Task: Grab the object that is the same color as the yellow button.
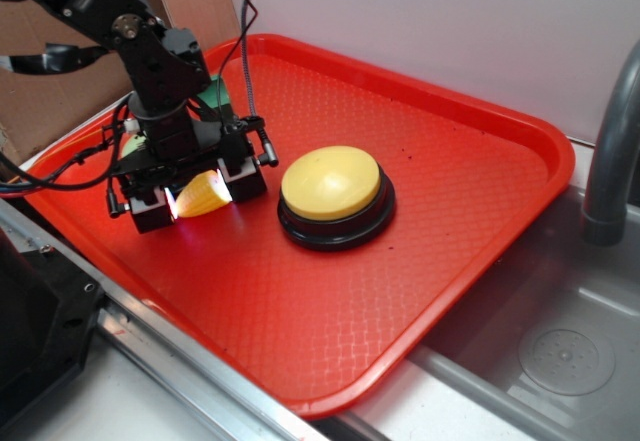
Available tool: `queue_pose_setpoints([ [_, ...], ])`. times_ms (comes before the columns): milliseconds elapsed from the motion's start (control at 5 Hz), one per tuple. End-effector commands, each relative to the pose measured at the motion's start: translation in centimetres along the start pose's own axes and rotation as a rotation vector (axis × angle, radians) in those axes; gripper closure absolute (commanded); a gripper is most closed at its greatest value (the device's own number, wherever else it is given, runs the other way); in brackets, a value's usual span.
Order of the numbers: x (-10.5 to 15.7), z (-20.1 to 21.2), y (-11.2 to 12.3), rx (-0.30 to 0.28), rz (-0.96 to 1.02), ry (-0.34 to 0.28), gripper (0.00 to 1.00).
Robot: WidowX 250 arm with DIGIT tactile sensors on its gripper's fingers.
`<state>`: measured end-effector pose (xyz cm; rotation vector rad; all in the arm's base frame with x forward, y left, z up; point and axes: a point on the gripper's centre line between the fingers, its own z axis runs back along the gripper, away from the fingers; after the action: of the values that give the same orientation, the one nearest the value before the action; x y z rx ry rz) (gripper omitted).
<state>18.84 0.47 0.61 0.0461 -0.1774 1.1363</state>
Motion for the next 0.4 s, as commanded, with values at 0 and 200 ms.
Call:
queue_pose_setpoints([
  [0,1.1,2.4,0.0,-0.060,-0.074,-0.006,0.96],
  [200,1.3,5.0,0.1,-0.070,-0.190,0.016,1.00],
])
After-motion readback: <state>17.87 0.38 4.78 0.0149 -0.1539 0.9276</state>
